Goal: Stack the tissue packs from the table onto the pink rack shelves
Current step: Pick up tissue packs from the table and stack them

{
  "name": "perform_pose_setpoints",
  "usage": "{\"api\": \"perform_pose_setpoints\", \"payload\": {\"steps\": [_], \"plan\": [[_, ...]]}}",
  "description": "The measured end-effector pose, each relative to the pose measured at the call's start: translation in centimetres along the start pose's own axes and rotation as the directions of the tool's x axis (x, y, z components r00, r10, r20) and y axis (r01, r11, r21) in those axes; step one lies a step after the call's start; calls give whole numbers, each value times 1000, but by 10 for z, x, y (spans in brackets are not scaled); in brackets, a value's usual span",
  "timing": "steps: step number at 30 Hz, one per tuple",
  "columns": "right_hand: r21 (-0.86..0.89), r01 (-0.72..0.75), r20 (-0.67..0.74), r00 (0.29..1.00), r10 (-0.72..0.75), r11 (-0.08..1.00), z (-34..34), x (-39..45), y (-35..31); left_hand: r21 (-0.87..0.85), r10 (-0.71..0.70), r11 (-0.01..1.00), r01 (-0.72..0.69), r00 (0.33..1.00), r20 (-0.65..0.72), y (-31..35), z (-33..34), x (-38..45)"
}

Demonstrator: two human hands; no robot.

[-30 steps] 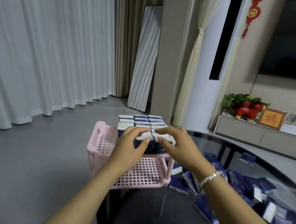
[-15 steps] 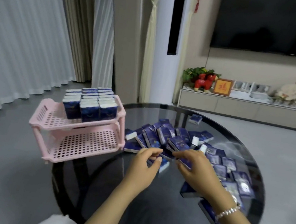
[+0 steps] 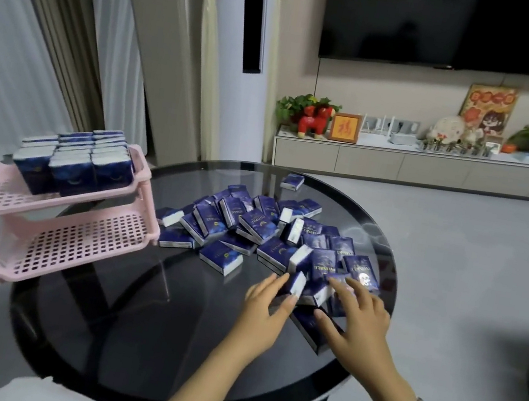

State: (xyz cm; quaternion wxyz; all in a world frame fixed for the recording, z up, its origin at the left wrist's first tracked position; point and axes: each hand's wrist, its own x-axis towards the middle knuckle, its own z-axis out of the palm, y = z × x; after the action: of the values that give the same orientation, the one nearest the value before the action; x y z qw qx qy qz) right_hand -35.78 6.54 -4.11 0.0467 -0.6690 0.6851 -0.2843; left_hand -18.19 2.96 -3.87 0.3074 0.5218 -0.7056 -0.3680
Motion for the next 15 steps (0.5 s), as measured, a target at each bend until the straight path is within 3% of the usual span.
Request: {"api": "perform_pose_setpoints", "payload": {"steps": [7,15], "plan": [[241,-60,44,998,50,969,15,-6,-6,11,0,1000,-1,997,71,-1,-6,5],[458,-28,152,987,-47,889,34,-1,-43,7,-27,1000,27,998,62,-16,-44,-8]]}}
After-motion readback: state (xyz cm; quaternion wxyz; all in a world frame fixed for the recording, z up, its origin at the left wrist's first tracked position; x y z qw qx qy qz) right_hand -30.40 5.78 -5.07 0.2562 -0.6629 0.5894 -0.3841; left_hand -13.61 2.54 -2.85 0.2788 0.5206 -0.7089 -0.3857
